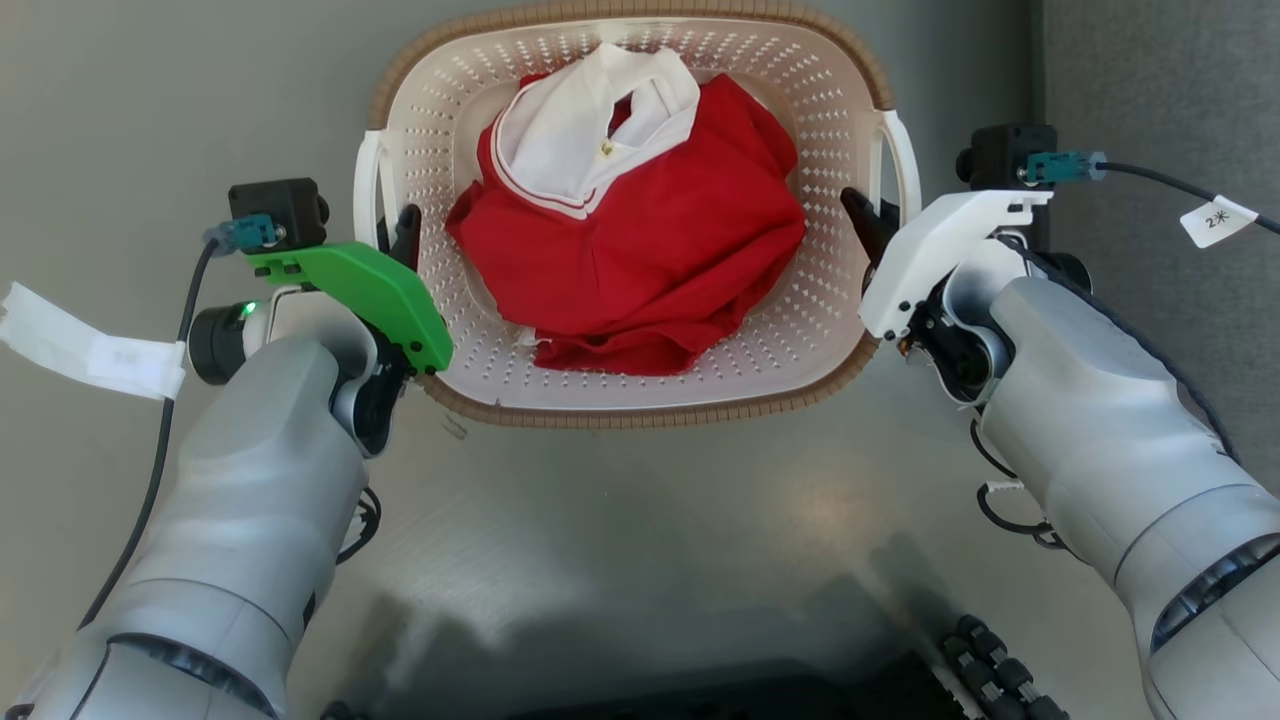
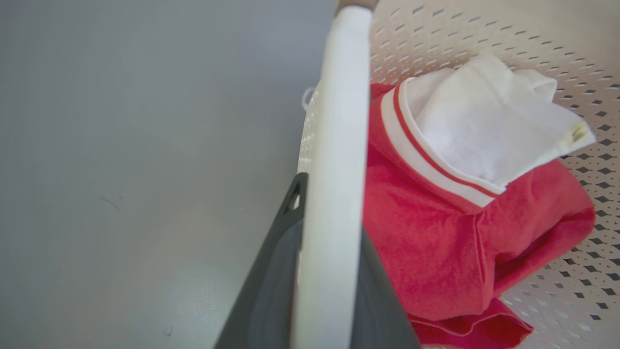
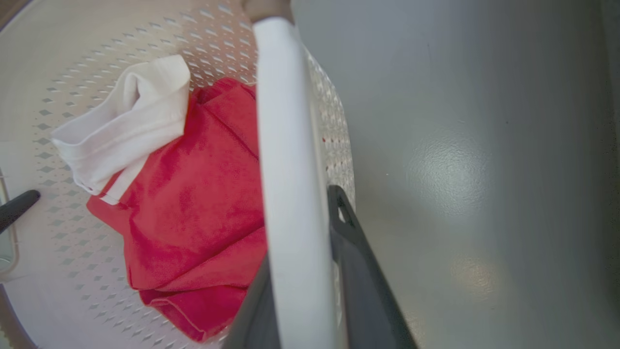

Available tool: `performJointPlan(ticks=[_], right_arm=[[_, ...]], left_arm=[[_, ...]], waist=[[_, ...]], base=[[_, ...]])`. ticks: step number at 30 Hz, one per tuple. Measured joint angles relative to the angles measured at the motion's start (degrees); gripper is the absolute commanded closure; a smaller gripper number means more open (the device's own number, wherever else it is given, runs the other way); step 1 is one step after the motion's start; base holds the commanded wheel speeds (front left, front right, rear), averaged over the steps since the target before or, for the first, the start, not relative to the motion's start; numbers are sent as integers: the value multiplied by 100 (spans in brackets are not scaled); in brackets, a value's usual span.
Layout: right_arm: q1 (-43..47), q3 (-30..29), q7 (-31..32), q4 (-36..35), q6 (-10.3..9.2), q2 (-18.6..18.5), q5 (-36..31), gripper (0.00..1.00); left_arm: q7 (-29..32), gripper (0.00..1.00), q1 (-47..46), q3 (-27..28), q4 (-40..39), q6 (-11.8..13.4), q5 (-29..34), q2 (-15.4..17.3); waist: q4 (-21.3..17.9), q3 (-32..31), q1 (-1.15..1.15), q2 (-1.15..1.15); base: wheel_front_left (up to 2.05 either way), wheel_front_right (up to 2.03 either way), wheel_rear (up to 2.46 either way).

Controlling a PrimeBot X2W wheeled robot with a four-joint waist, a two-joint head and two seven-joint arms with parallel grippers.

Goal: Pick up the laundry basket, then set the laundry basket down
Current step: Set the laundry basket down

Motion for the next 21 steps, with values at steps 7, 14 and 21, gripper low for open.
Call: performJointPlan(ticks=[7,14,21], right_arm=[[-143,2,-130,8,0,8,1,100],[-259,20,-277,14,0,4,9,100],[-337,56,-422,15,0,12,27,100]], left_arm=[[-98,100,-171,0,27,0,12,5],[-151,100,-357,-2,42,0,124,9],[-223,100,-468,16,73,0,154,9]], waist=[[-2,348,0,0],[15,629,0,0],[42,855,0,0]], base=[[0,0,0],[0,0,0],[0,0,0]])
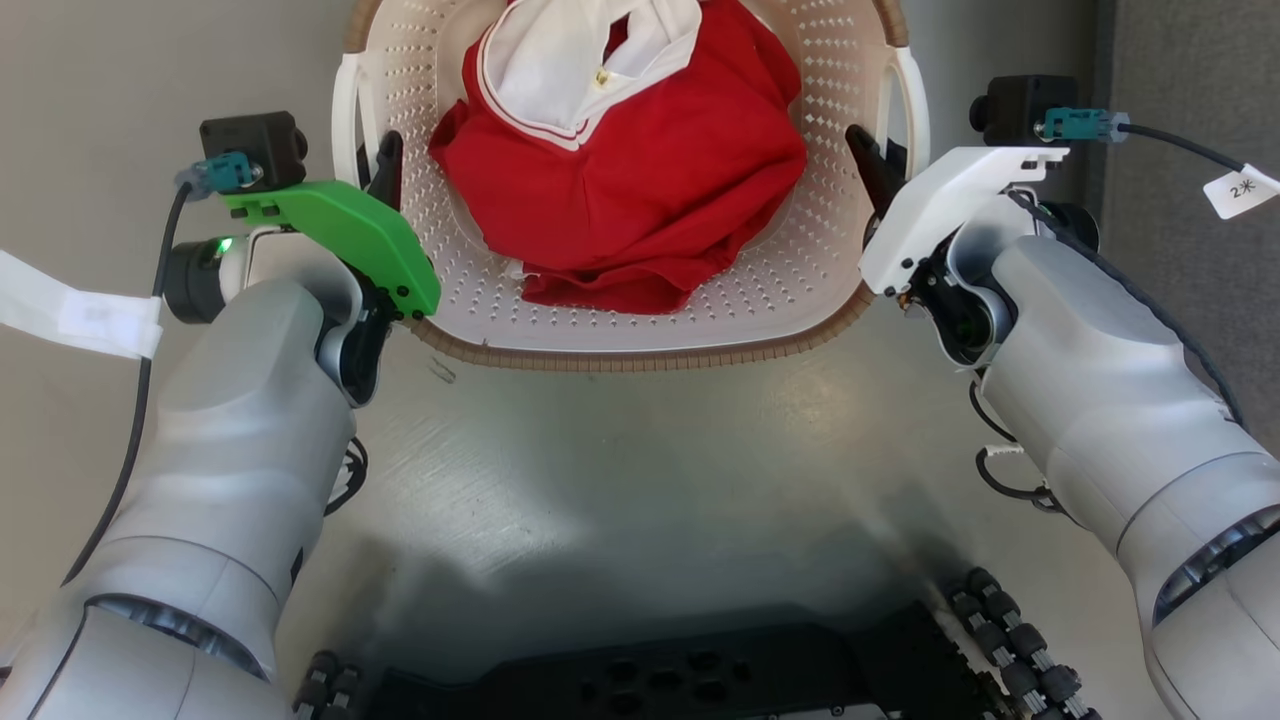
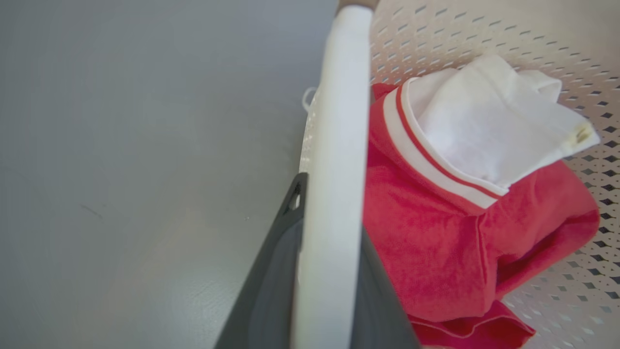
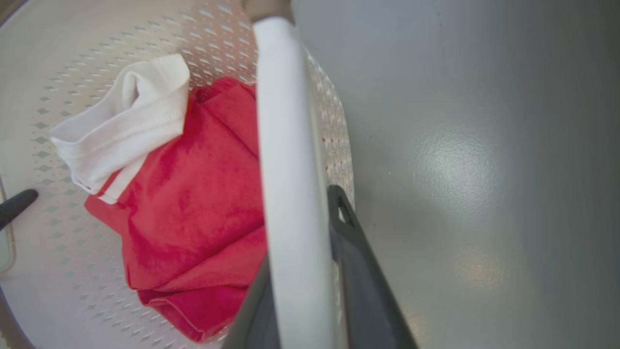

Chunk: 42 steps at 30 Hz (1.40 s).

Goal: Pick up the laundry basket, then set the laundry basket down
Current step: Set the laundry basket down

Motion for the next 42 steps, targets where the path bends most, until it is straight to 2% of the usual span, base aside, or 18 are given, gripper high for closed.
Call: performJointPlan(ticks=[14,15,16,17,18,19,31,42], right_arm=[[-79,92,-101,63,1,20,56,100],[-79,94,-103,78,2,22,74,71],[-79,90,-110,94,31,25,89,25],[-79,89,-109,103,52,27,113,0],[-79,92,-109,108,87,40,126,0],[-79,93,-109,108,96,53,126,0],[-80,136,-122,197,99,104,211,0],[-25,163,-210,265,99,142,366,0]], left_arm=[[-56,100,-38,0,63,0,7,-1],[-56,100,-38,-1,62,-1,11,-1],[-56,100,-38,-1,63,-1,14,-2],[-56,89,-38,-1,65,-1,19,-1],[-55,39,-38,3,60,0,15,-1],[-56,0,-38,19,37,0,-12,-1],[-58,0,-37,-46,-57,-19,-56,-12],[-58,0,122,-60,109,-19,-56,-10]], waist=[[22,132,0,0],[19,134,0,0],[18,135,0,0],[15,135,0,0],[13,133,0,0],[9,130,0,0],[-32,47,0,0],[-64,-285,0,0]], base=[[0,0,0],[0,0,0],[0,0,0],[0,0,0],[0,0,0],[0,0,0],[0,0,0],[0,0,0]])
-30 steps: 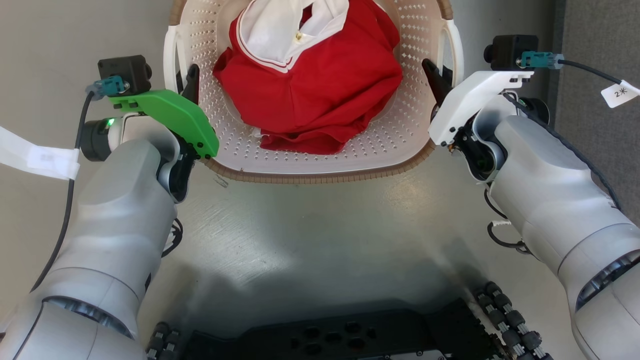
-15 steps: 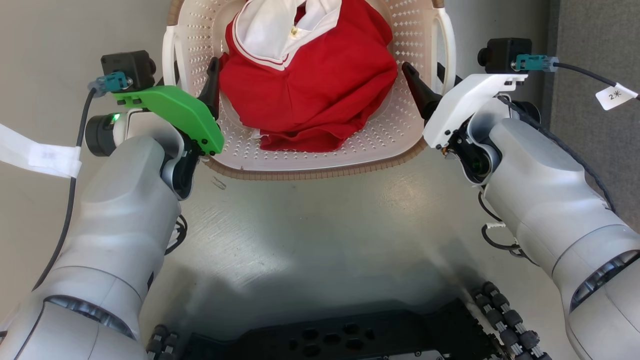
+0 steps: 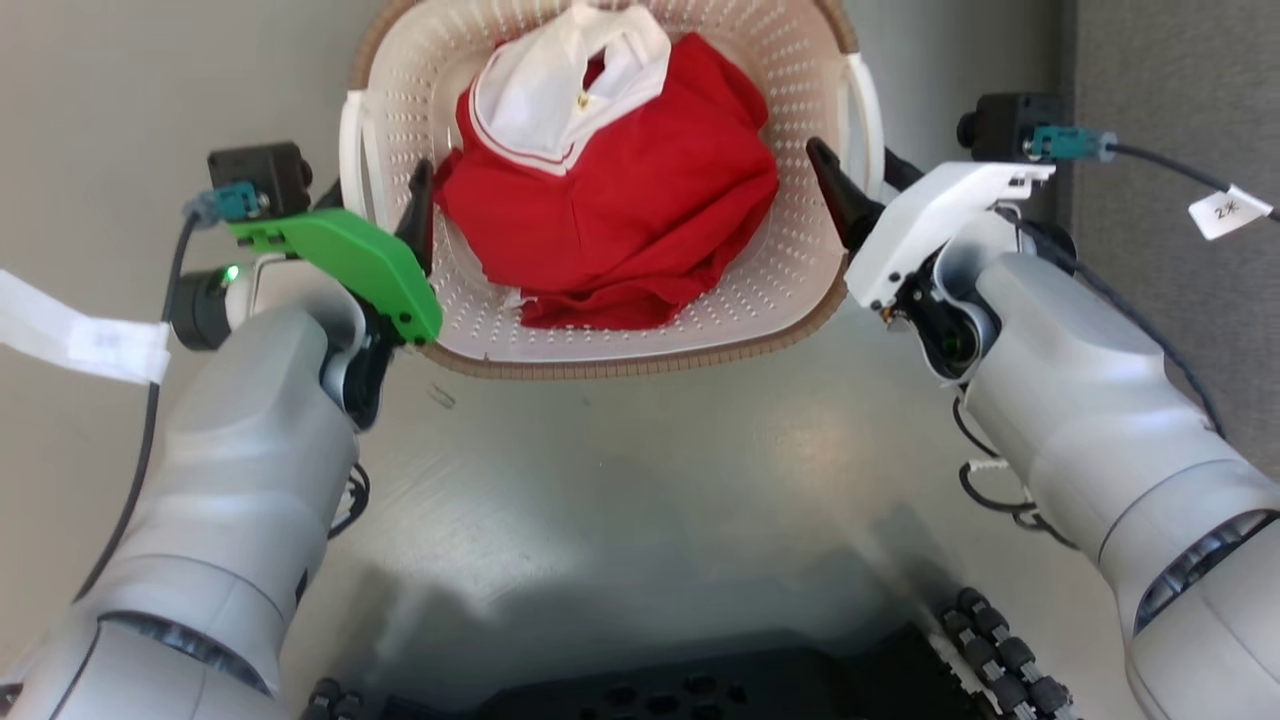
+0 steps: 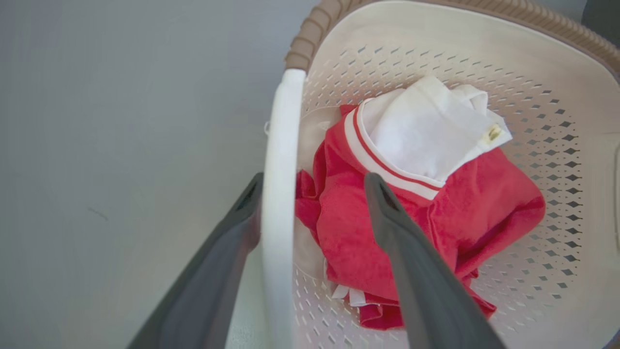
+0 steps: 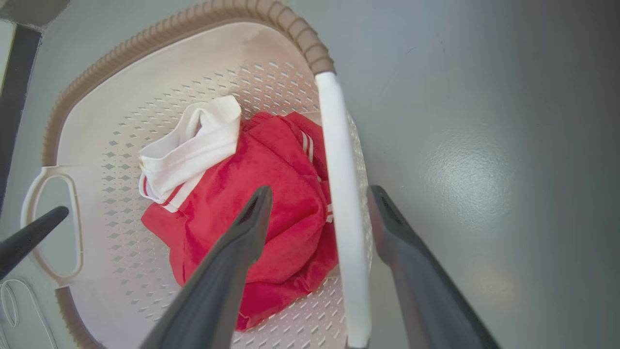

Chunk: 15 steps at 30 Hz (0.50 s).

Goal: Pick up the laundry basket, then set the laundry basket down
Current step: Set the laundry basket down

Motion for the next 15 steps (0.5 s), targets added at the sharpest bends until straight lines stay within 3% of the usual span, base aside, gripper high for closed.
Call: performJointPlan(ticks=[15], right_arm=[[417,93,-146,58,0,26,51,0]], left_arm=[[0,0,502,40,-281,0,115,209]], waist=[[-108,-1026,-1,0]], base=[[0,0,0]])
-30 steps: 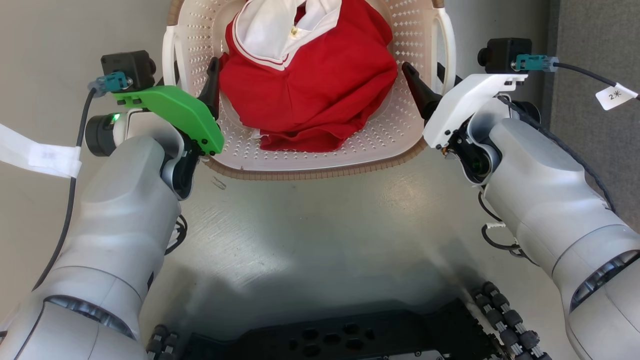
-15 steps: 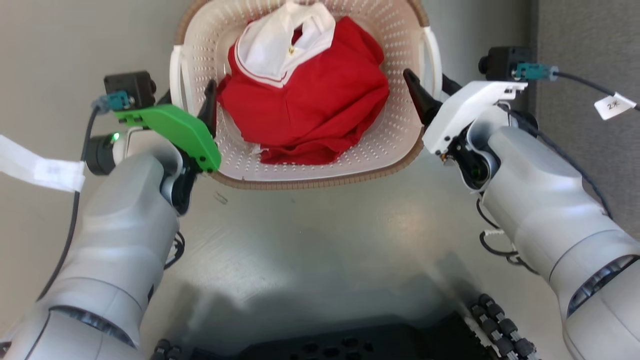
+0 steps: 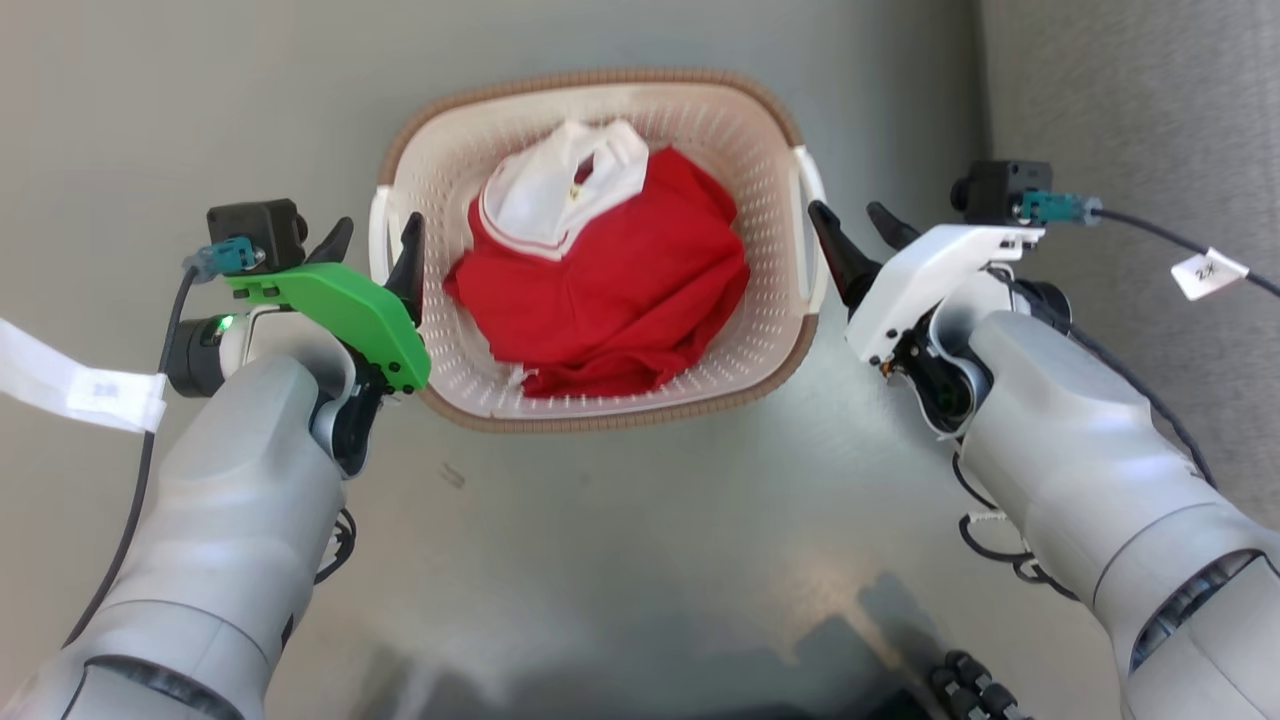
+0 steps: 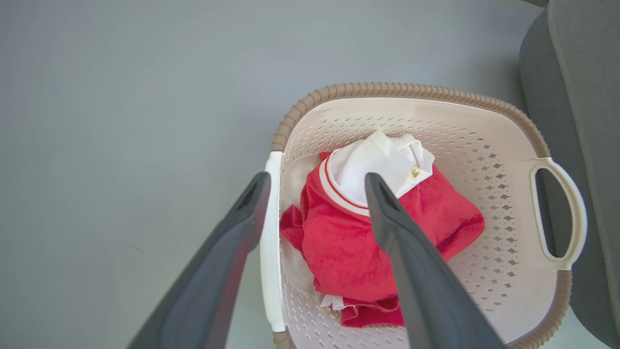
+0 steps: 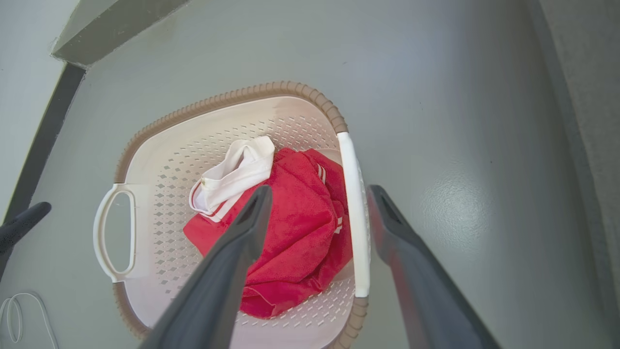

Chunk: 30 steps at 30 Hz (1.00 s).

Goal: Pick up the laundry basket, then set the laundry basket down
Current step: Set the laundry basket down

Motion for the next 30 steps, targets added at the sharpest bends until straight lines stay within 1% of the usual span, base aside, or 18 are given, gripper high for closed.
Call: performJointPlan(ticks=[7,16,21,23,24,30], right_arm=[[184,79,-112,-172,0,-62,-3,0],[527,141,-203,-427,1,-179,-43,0],[728,149,-207,-565,0,-303,-107,0],[796,80,-207,-673,0,-350,-158,0],[831,-40,-207,-809,0,-415,-222,0],[978,-508,-208,-1133,0,-698,-488,0]], left_arm=[[0,0,192,159,-277,0,63,154],[0,0,625,371,-664,0,151,203],[0,0,886,543,-902,0,322,281],[-1,0,1011,591,-1010,0,376,313],[0,0,1147,681,-1088,0,422,318],[0,0,1503,932,-1421,0,589,377]], waist=[[-57,-558,0,0],[-94,-1295,0,0],[-94,-1707,0,0],[-89,-1873,0,0],[-82,-2038,0,0],[-48,-2519,0,0]], base=[[0,0,0],[0,0,0],[0,0,0],[0,0,0],[0,0,0],[0,0,0]])
